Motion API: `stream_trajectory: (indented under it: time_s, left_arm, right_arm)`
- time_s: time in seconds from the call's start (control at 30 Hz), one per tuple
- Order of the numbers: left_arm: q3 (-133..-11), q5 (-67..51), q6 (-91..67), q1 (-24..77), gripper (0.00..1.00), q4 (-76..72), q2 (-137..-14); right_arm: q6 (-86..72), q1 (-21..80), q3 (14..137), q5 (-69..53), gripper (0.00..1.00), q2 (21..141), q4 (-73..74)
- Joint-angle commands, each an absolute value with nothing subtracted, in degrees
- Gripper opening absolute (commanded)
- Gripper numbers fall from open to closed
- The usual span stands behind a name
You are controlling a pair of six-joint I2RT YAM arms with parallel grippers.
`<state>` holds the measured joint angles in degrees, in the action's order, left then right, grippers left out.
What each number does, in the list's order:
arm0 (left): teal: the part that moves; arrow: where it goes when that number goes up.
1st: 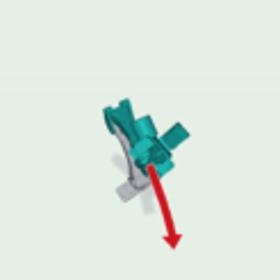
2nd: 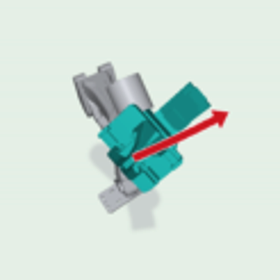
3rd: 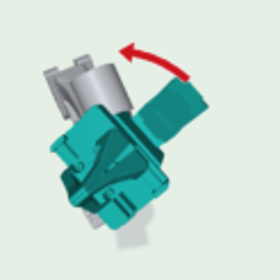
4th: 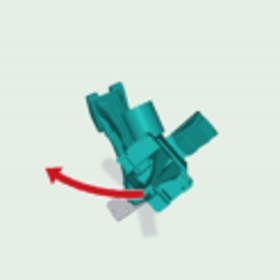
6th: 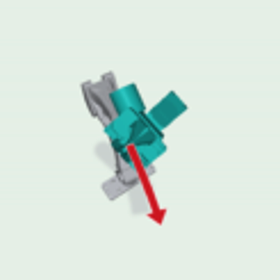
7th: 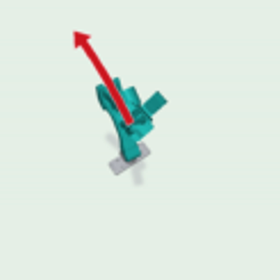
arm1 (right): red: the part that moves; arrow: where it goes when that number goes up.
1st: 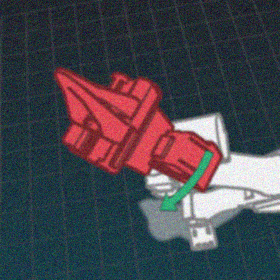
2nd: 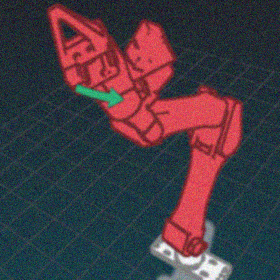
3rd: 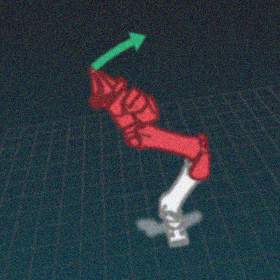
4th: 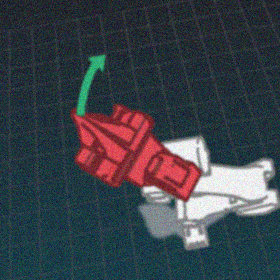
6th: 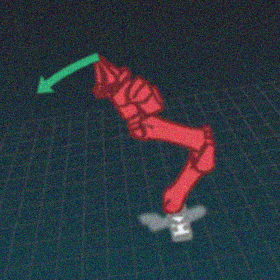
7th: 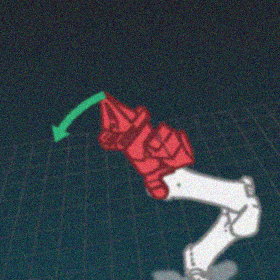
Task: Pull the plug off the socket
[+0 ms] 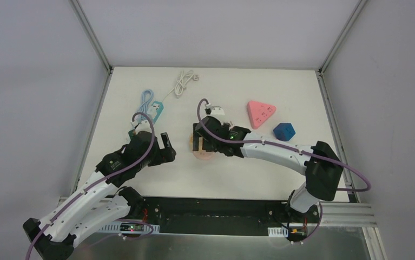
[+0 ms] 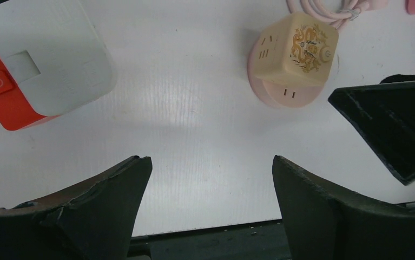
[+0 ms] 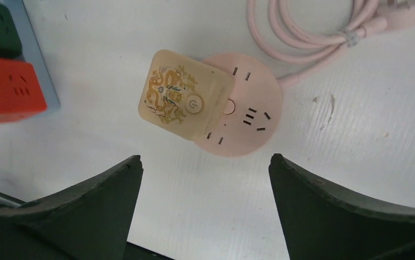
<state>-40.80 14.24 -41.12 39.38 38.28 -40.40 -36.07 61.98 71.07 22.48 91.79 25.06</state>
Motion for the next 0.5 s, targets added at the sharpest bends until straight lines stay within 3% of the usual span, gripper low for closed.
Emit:
stream_trajectory:
  time_s: [0.0, 0.23, 0.47]
  left_arm:
    - [-40.5, 17.69, -42.43, 39.38, 0.88, 37.17, -36.43]
    - [-39.04, 22.32, -40.5, 39.37, 0.89, 38.74, -31.95]
    - [-34.61, 19.42, -40.07, 39.37, 0.9, 31.42, -27.86]
  right_arm:
    - [-11.46, 61.37, 71.97, 18.41, 0.89, 91.85, 17.64]
    - [12.69, 50.92, 76.64, -13.9, 0.89, 94.8, 20.98]
    - [26.91, 49.59, 90.53, -17.71, 0.86, 107.6, 35.83]
